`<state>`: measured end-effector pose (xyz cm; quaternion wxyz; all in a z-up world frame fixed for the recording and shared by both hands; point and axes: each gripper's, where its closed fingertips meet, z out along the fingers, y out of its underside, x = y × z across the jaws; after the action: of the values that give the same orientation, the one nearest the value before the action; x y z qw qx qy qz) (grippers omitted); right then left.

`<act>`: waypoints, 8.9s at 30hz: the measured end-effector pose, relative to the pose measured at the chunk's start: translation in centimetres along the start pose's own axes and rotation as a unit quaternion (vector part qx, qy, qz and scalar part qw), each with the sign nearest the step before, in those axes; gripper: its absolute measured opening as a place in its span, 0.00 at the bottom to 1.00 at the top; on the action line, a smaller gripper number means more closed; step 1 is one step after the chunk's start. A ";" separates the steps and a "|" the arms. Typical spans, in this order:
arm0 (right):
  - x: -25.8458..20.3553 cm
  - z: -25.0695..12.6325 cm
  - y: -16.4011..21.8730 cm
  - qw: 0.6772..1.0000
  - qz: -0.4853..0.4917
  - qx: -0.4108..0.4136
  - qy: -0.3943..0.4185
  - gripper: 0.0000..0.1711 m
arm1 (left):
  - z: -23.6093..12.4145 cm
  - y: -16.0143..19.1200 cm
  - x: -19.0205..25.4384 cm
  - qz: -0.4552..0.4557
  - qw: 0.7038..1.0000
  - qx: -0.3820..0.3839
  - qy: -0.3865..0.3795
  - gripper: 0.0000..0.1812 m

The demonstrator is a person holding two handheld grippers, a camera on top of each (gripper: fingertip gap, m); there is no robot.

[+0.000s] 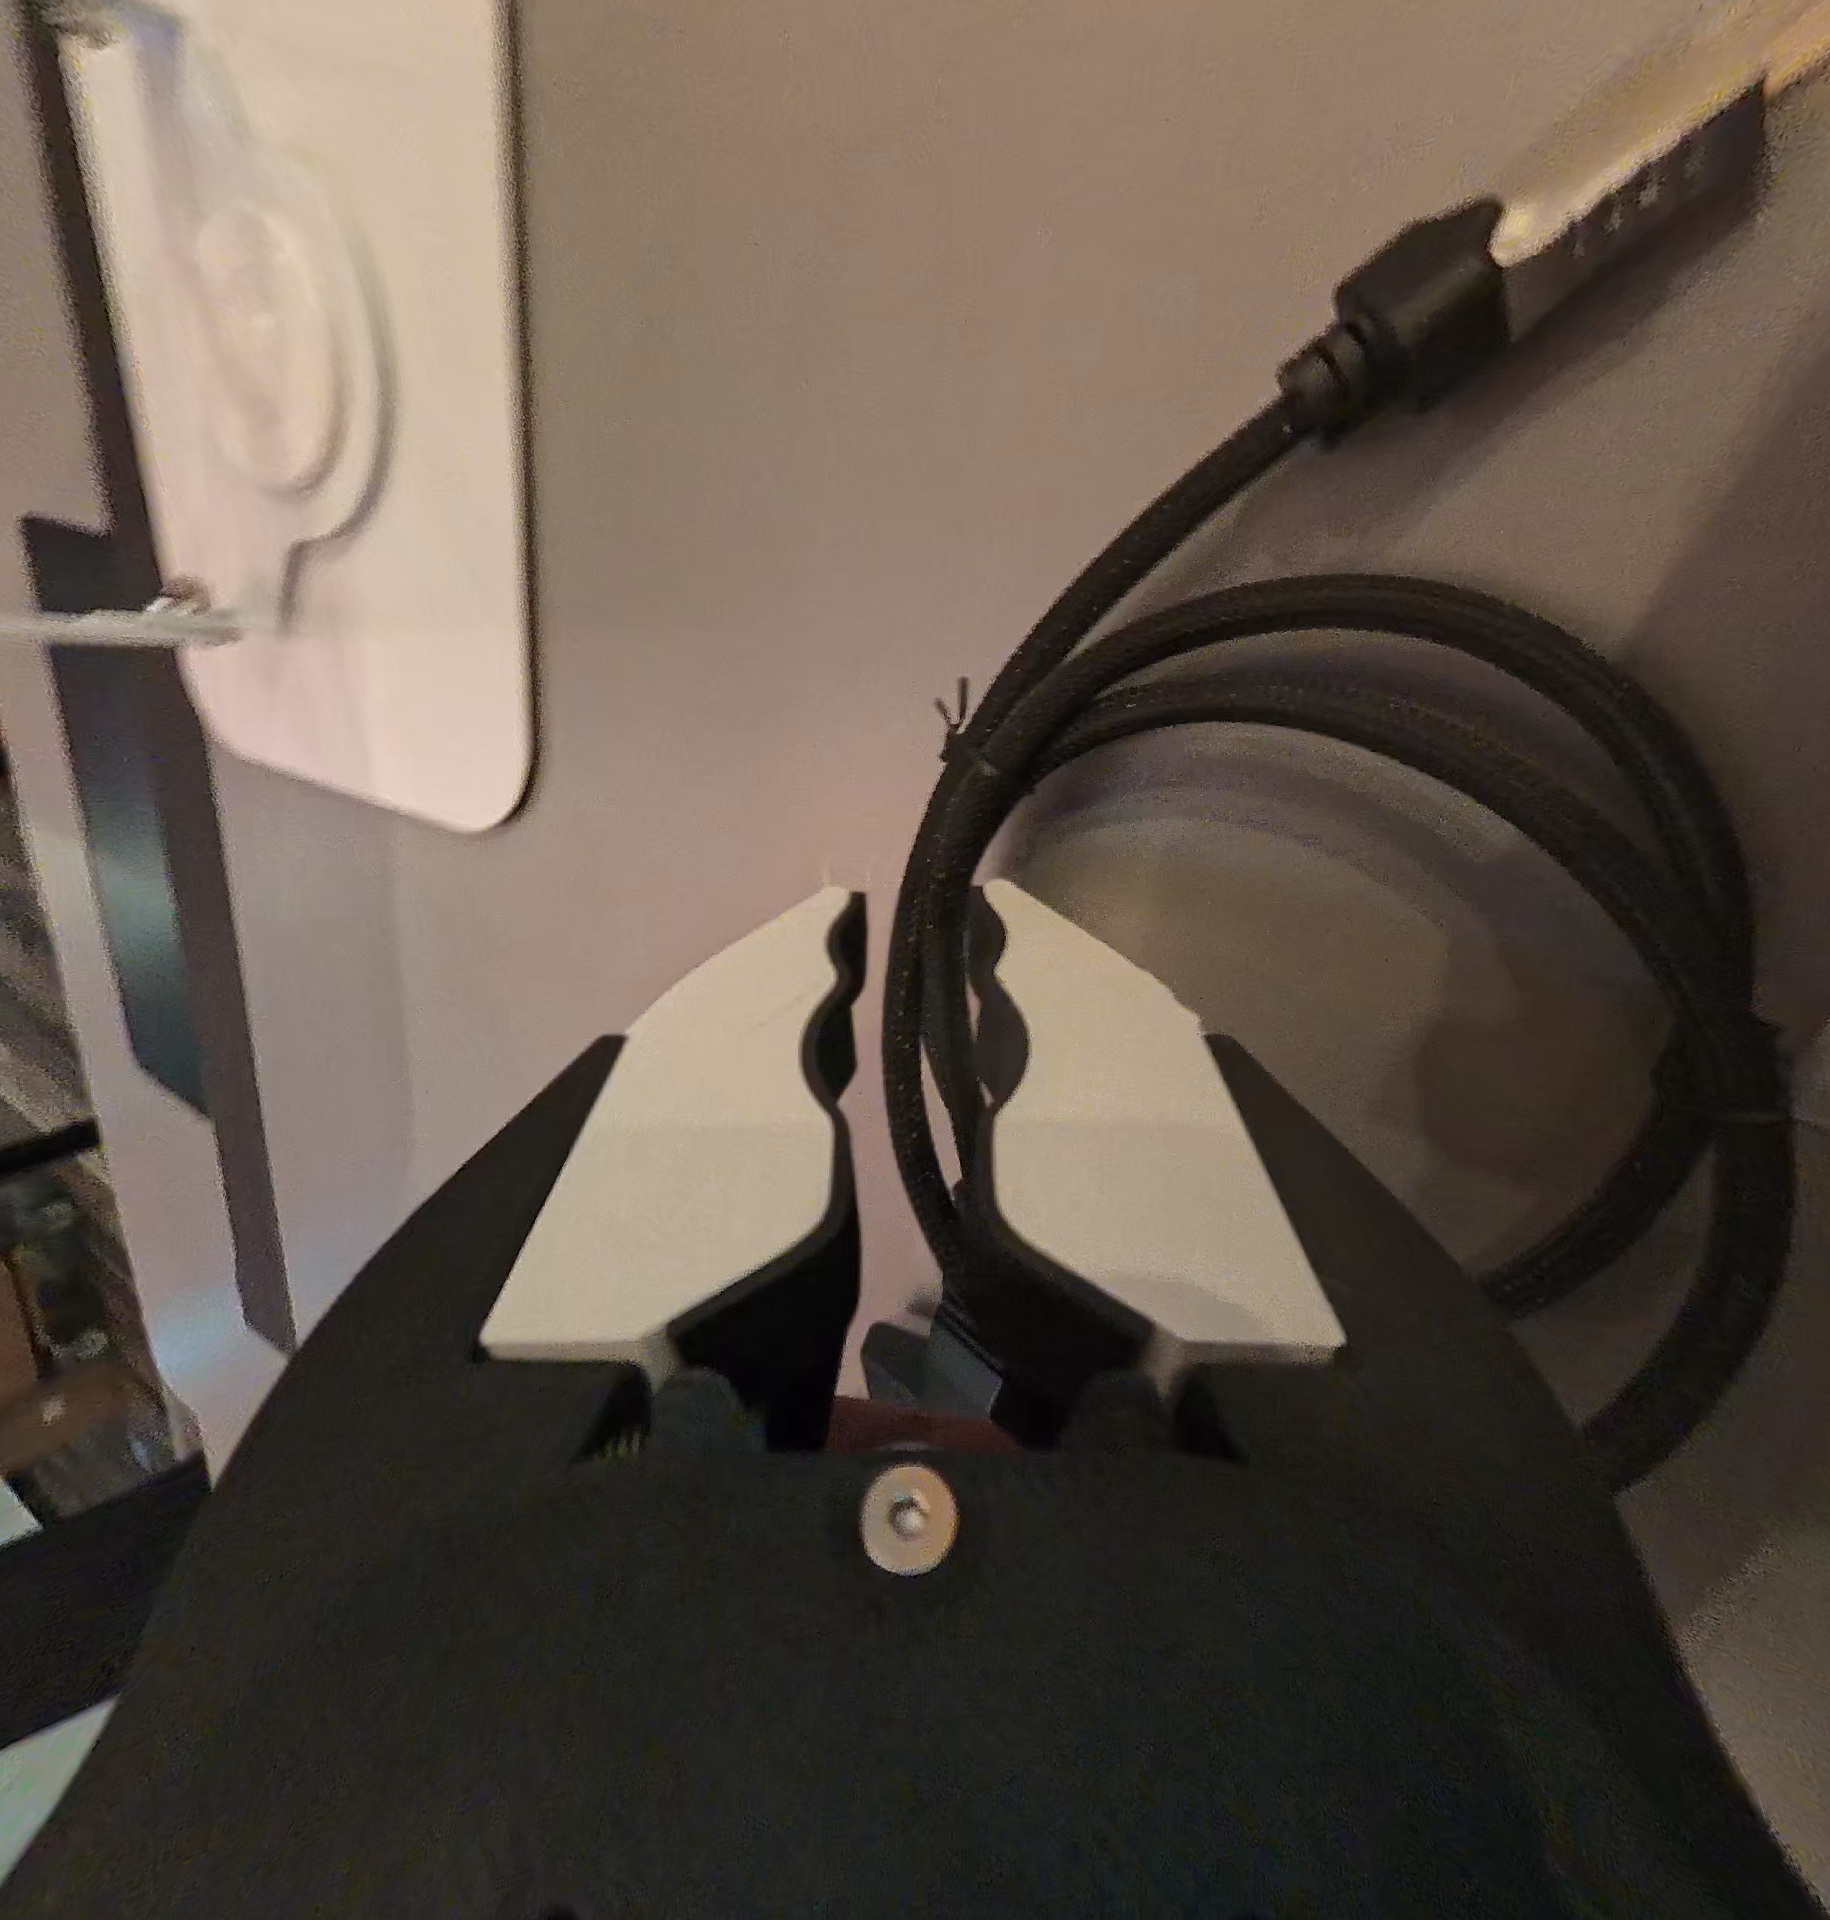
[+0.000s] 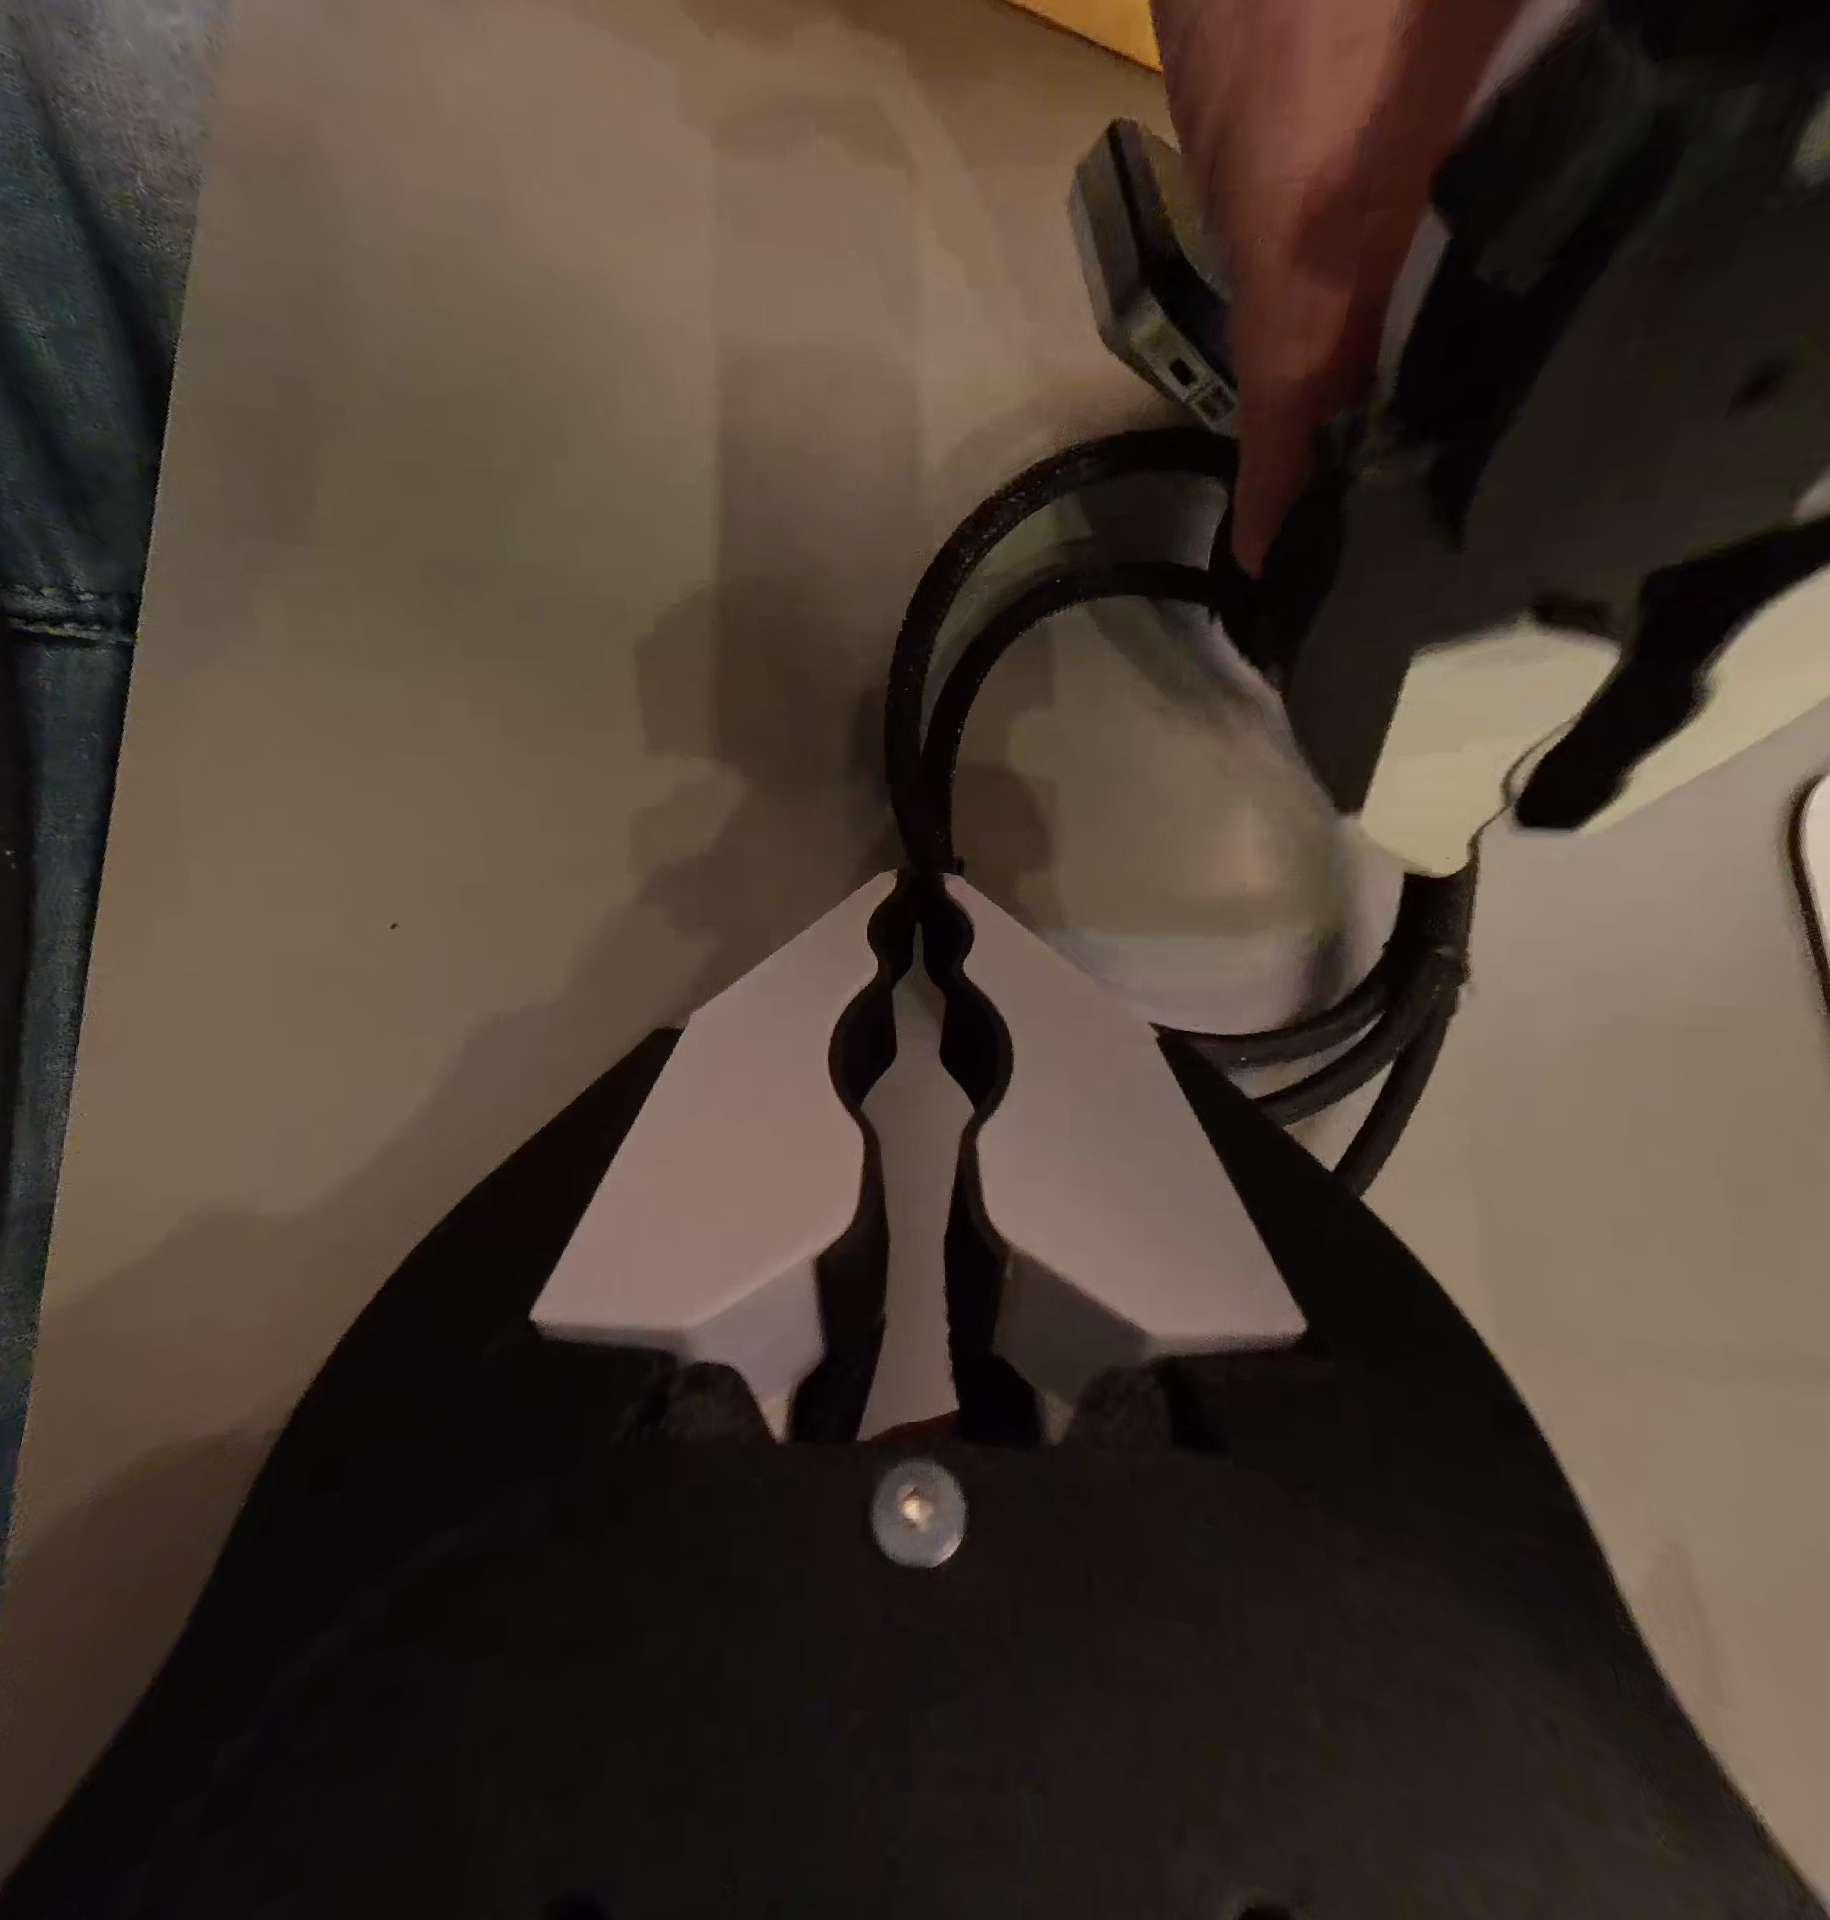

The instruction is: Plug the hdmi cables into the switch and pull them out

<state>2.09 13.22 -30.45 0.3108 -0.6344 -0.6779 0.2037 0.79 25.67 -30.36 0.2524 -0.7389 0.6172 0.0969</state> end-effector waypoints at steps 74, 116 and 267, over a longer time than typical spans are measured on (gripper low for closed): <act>5.4 -14.8 -16.2 0.896 0.142 0.405 -0.111 0.00 | -20.6 -4.5 -5.1 0.008 0.836 0.319 -0.446 0.07; 4.1 -15.3 -12.3 0.721 0.451 0.451 -0.270 0.10 | -19.8 -7.5 -1.0 0.152 0.875 0.352 -0.295 0.02; 3.8 -17.4 -10.4 0.658 0.484 0.529 -0.231 0.02 | -19.5 -10.4 -1.3 0.169 0.840 0.319 -0.405 0.01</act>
<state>6.23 13.77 -10.26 0.2851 -0.5334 -0.1030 0.7897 7.16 18.34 -10.46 0.6814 -0.3967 0.5721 0.2260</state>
